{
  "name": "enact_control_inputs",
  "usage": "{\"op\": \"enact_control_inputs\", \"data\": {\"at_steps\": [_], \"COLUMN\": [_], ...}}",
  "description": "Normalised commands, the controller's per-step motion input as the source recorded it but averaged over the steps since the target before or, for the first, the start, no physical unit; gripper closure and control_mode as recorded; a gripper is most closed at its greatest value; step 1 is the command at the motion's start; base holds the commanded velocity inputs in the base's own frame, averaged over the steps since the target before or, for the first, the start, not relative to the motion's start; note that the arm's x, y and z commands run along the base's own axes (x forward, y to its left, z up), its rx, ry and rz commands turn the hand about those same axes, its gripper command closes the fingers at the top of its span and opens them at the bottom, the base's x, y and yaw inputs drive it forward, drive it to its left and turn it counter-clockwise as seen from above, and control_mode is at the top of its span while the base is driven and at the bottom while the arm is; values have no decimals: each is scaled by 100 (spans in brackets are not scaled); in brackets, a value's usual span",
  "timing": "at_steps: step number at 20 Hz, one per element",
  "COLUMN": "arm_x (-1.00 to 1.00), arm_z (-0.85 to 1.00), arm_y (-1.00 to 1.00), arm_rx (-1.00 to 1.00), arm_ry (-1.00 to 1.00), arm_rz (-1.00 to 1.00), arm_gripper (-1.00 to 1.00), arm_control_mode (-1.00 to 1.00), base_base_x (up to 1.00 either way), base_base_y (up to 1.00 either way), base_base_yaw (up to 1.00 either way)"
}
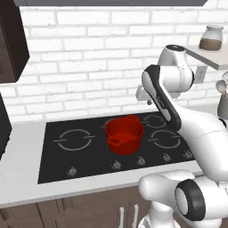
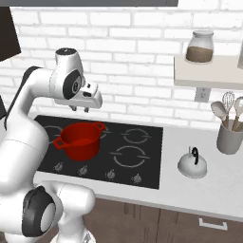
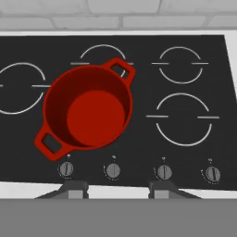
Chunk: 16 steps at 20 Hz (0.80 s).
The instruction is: Pick the kettle from the counter and place it on a stove burner. Then turn the burner on.
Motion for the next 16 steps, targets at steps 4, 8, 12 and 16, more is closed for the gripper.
{"op": "enact_control_inputs", "data": {"at_steps": [4, 8, 12, 16], "arm_x": [0, -25, -33, -16], "arm_z": [0, -8, -7, -4], "arm_y": [-4, -49, -60, -50], "arm_rx": [0, 3, 5, 4], "arm_ry": [0, -3, -1, 0], "arm_rz": [0, 0, 0, 0], "arm_gripper": [-100, -100, -100, -100], "arm_control_mode": [-100, -100, -100, -100], "base_base_x": [0, 0, 0, 0], "base_base_y": [0, 0, 0, 0], "base_base_yaw": [0, 0, 0, 0]}}
